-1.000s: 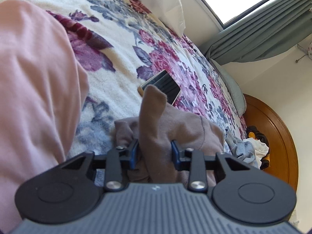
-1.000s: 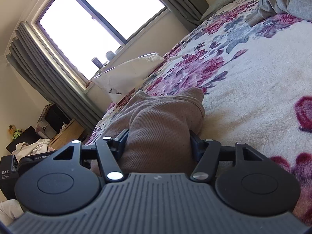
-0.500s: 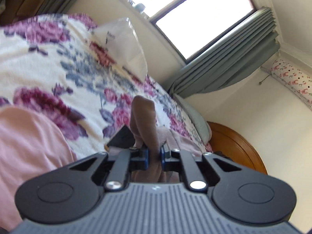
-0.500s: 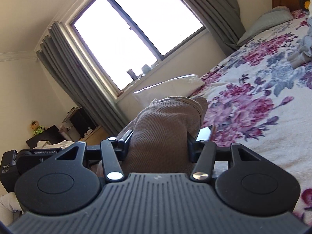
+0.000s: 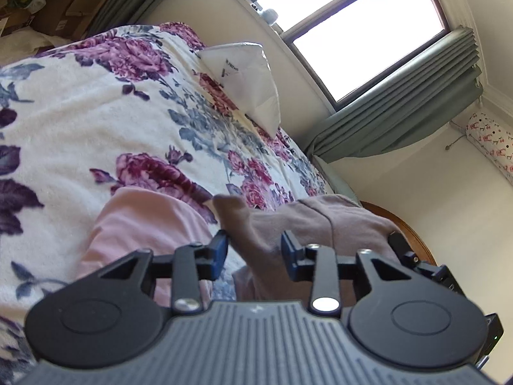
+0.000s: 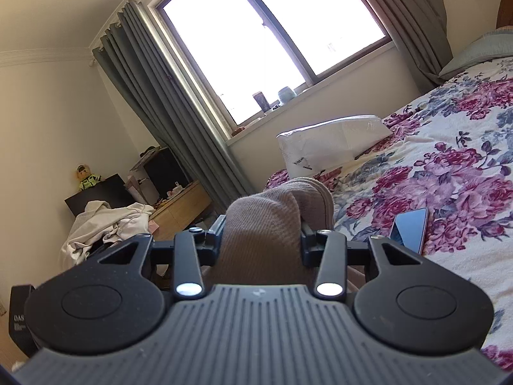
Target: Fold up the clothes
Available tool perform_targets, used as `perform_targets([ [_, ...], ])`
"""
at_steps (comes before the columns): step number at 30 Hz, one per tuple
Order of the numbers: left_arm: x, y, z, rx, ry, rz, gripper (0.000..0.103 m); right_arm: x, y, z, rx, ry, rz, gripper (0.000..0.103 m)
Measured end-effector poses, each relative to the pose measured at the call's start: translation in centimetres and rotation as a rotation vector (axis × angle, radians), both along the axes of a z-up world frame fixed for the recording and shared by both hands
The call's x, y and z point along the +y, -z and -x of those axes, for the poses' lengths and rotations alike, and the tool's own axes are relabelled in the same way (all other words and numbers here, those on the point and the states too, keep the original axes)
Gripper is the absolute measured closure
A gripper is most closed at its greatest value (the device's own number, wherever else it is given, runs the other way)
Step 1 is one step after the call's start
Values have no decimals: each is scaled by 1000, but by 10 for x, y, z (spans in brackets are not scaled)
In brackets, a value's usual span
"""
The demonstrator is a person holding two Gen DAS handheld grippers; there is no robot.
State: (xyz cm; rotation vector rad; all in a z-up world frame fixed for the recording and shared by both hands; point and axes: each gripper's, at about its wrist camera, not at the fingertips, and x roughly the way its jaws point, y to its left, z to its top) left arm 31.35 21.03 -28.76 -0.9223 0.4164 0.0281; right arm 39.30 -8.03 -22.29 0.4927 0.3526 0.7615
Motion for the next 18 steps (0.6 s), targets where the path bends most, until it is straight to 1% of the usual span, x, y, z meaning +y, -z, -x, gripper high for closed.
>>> perform_targets([
  [2,2,0,2,-17,5,20,49,9,-14,1,-12,-1,51,75],
  [3,4,0,3,-14,7,14,42,15,-15,2,-16,3,89,76],
  [4,4,1,3,-5,6,3,38,22,-15,2,-20,7,129,77],
  [5,5,3,2,12,13,-8,37,28,-14,3,-24,11,168,79],
  [7,3,14,-6,63,43,-6,37,30,-2,1,-16,34,231,83],
  [8,2,20,-9,85,62,-1,37,28,5,0,-10,44,254,84],
  [10,-1,30,-13,118,103,-2,37,17,22,-9,18,73,292,91],
  [11,-5,31,-14,123,118,-16,37,10,30,-14,32,88,311,91],
  [12,-9,31,-15,127,133,-34,37,2,37,-20,52,91,325,91],
  [15,-20,30,-22,115,165,-93,37,-26,55,-33,106,103,359,82],
  [17,-25,28,-26,100,170,-131,37,-43,59,-32,114,68,324,75],
  [18,-27,26,-28,94,172,-155,37,-51,58,-29,113,44,303,65],
])
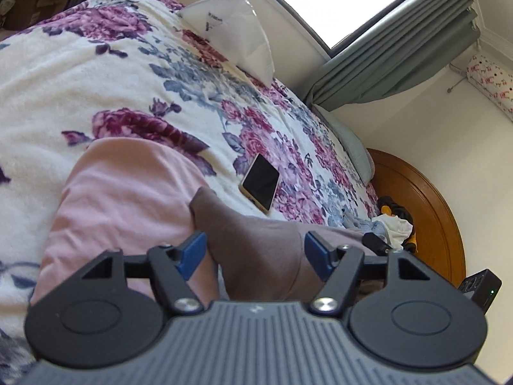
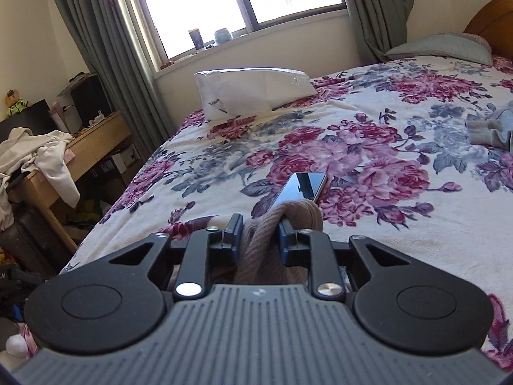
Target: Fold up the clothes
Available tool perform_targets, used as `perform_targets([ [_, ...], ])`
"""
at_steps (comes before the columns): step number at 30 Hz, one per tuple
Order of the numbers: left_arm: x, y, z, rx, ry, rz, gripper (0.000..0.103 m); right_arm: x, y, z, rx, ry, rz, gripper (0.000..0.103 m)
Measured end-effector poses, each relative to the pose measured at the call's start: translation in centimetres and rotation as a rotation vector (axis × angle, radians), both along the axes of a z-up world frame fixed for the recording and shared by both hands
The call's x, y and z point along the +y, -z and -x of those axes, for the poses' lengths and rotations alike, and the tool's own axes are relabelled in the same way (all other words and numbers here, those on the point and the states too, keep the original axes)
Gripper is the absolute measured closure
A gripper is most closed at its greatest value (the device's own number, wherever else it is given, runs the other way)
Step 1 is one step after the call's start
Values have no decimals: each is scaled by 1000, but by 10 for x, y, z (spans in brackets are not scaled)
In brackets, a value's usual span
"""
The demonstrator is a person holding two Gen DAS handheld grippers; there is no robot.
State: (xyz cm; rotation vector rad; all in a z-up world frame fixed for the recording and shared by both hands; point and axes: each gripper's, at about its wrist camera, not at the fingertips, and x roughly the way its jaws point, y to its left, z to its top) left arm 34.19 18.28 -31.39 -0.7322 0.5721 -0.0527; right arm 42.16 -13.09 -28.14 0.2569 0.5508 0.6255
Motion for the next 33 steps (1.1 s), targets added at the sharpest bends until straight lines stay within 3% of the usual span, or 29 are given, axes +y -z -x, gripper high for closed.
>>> perform_targets([
  [1,-3,-2,-2,-12,6,-32,37,-7,0,3,1,-24,-23,52],
  [4,-15,-9,-1,-54,35,-139,37,-19,-7,23,-38,-104,-11,32],
  [9,-44,-15,18,-177,242,-381,36,-8,-14,63,-127,-260,154,24],
  [11,-64,-8,27,-204,333,-539,36,6,-16,79,-205,-310,271,23],
  [16,-102,30,14,-165,424,-824,35,48,-6,94,-314,-384,483,20],
  [18,-107,45,-2,-126,426,-857,35,67,2,92,-341,-372,573,23],
  [19,-109,49,-8,-120,422,-873,36,76,6,90,-349,-366,615,42],
  [20,-110,52,-12,-128,415,-884,40,80,8,87,-352,-357,638,52],
  [22,-110,55,-20,-146,390,-887,77,81,3,83,-339,-311,617,69],
  [25,-95,38,-22,-181,312,-788,82,78,-12,76,-330,-219,547,75],
  [28,-69,0,-18,-243,198,-696,83,80,-35,66,-310,-142,427,76],
  [31,-41,-46,-12,-314,103,-666,83,98,-73,55,-276,-87,249,76],
  [33,-21,-85,-2,-370,47,-693,83,110,-98,52,-244,-69,103,76],
])
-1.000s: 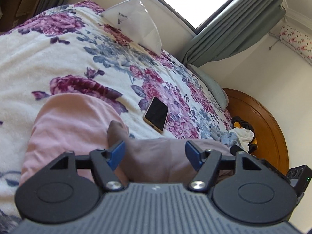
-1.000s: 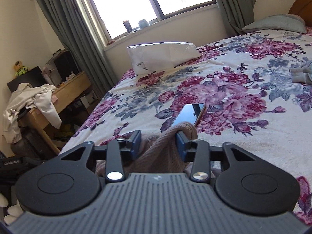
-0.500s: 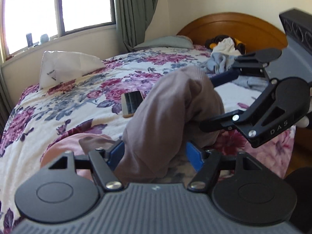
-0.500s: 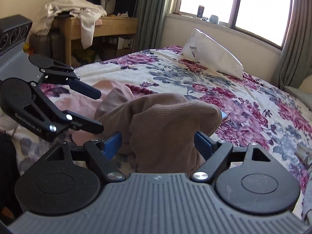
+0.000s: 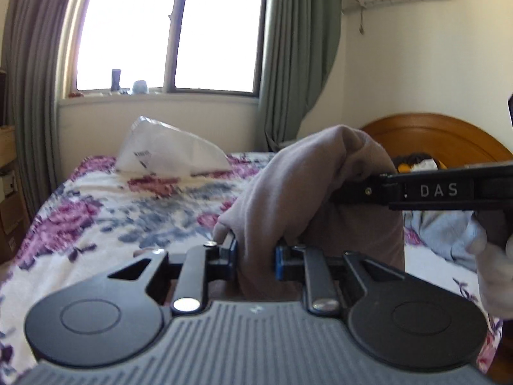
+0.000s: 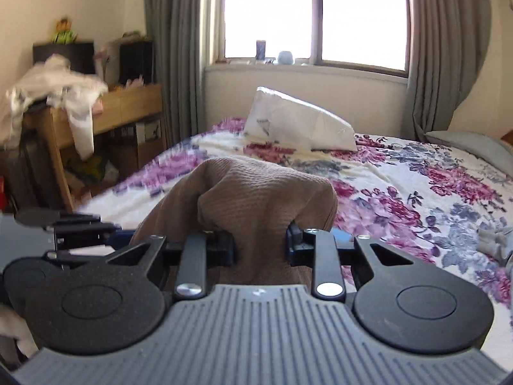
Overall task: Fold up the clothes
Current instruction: 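Carry the bundle with both tools and lay it on the pink garment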
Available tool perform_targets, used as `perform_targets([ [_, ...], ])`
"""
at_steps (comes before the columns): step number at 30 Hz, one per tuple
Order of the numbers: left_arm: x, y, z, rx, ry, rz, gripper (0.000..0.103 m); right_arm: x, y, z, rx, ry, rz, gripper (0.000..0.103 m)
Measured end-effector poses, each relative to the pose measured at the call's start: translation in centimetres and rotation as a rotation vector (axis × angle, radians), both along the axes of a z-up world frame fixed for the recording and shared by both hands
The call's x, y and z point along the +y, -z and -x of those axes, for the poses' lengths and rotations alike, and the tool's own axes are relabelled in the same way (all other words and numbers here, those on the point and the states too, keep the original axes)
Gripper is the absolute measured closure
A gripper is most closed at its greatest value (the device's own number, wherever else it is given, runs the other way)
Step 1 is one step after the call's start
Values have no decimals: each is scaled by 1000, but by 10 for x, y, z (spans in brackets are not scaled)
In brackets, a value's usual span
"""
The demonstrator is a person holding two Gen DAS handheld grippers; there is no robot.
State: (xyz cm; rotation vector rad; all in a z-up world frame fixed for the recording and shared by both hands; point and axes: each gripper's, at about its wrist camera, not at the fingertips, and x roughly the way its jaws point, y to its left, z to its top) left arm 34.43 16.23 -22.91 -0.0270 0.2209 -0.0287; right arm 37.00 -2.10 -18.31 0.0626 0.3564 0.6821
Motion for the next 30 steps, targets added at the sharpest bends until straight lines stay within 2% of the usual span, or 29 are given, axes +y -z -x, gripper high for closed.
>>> perform_targets([
  [3,24,-67,20,-103,-25,-97,83,14,-35,-3,48,11,-231,76],
  [5,27,-98,30,-140,-25,-184,82,15,-47,-5,132,42,-488,76],
  [6,26,-107,33,-144,-28,-222,82,15,-45,-6,168,55,-576,76],
  [7,23,-108,33,-140,-42,-256,82,16,-33,-7,224,74,-673,75],
  [8,21,-104,32,-123,-48,-258,82,18,-19,-8,283,94,-772,75],
  [10,18,-78,23,-27,-25,-226,82,23,24,-7,428,166,-849,75],
  [11,15,-55,17,45,-20,-215,83,24,46,-6,486,210,-856,75],
  [14,6,19,5,275,-18,-159,83,19,115,-6,627,350,-741,75],
  [16,-1,48,10,331,-3,-122,83,13,137,-6,617,353,-629,72],
  [18,-8,53,21,311,2,-111,82,6,158,-7,601,350,-517,63],
  [19,-12,48,28,300,-4,-107,80,-1,160,-7,551,302,-436,53],
  [21,-18,37,34,285,-24,-84,78,-6,152,2,453,233,-320,42],
  [24,-20,41,34,278,-58,-84,76,-13,135,15,334,164,-199,40],
  [27,-18,57,36,262,-102,-76,73,-14,121,23,291,143,-167,40],
  [30,-7,68,34,267,-132,-5,69,-9,113,32,264,65,-137,40],
])
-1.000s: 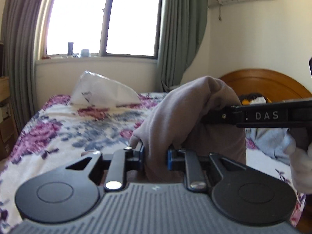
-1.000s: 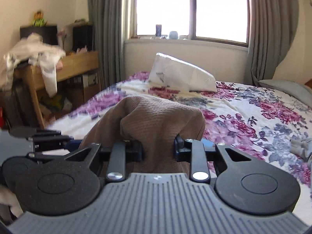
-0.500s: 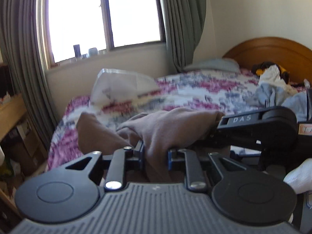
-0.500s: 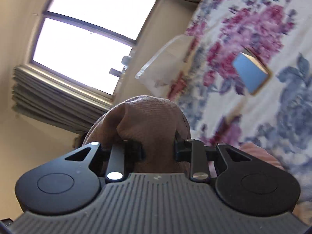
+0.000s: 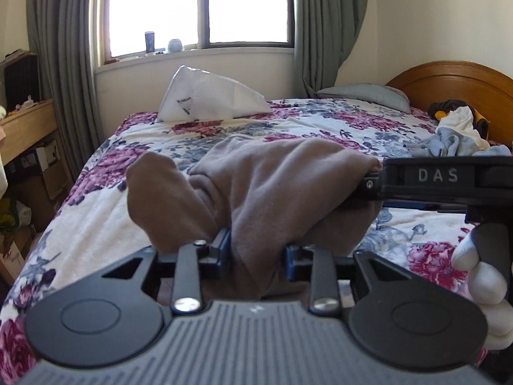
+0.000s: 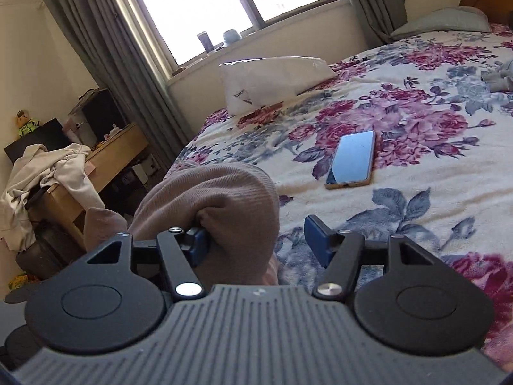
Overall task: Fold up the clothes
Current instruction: 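Carry the bundle with both tools and lay it on the pink garment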
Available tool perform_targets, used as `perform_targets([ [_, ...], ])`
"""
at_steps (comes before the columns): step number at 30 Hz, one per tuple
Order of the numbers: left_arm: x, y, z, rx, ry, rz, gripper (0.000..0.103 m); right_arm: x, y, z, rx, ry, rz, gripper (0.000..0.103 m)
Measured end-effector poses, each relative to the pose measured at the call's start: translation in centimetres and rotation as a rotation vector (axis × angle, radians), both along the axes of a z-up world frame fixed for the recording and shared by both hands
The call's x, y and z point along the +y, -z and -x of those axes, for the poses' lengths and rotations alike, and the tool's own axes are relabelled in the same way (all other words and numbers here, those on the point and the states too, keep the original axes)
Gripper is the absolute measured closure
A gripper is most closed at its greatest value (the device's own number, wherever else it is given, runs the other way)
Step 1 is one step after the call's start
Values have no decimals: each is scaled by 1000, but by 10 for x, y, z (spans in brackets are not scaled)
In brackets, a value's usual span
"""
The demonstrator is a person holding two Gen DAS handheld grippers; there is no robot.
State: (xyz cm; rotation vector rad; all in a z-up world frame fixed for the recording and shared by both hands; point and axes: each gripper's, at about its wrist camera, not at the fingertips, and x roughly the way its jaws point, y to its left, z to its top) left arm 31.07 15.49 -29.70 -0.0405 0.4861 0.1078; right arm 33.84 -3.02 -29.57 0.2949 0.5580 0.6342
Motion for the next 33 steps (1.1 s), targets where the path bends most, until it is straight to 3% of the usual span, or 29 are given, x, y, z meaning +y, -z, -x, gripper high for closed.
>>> perform_targets([
  [2,6,1,1,0,16,32,68,-1,-4,10,-34,-96,41,37],
  [4,12,1,2,1,50,46,66,-12,-6,14,-24,-113,13,24],
  [6,16,2,4,5,85,47,65,-28,-11,13,-3,-31,-74,14],
  [8,21,1,7,16,94,78,65,-33,-17,4,-24,31,-129,14],
  [11,35,-8,2,67,104,132,65,-8,-17,-22,-61,-29,-40,17],
  [13,49,-17,-3,109,42,186,62,12,-3,-44,34,-117,26,22],
  [16,77,-19,-11,200,-62,324,52,22,17,-59,173,-160,-15,22],
  [18,83,-13,-14,233,-95,351,45,25,22,-55,173,-162,-20,24],
  [19,83,-8,-14,247,-120,343,35,27,24,-52,171,-162,-22,31],
  [21,84,-3,-9,257,-155,368,26,27,28,-47,164,-157,-28,41],
  [24,92,2,4,270,-162,472,26,23,34,-37,141,-112,-38,48],
  [26,97,-2,12,273,-188,476,26,19,38,-36,157,-82,-52,48],
  [30,99,-25,22,247,-243,403,26,18,42,-41,166,-71,-49,48],
  [33,92,-50,27,140,-260,312,22,26,36,-39,125,-96,-12,47],
])
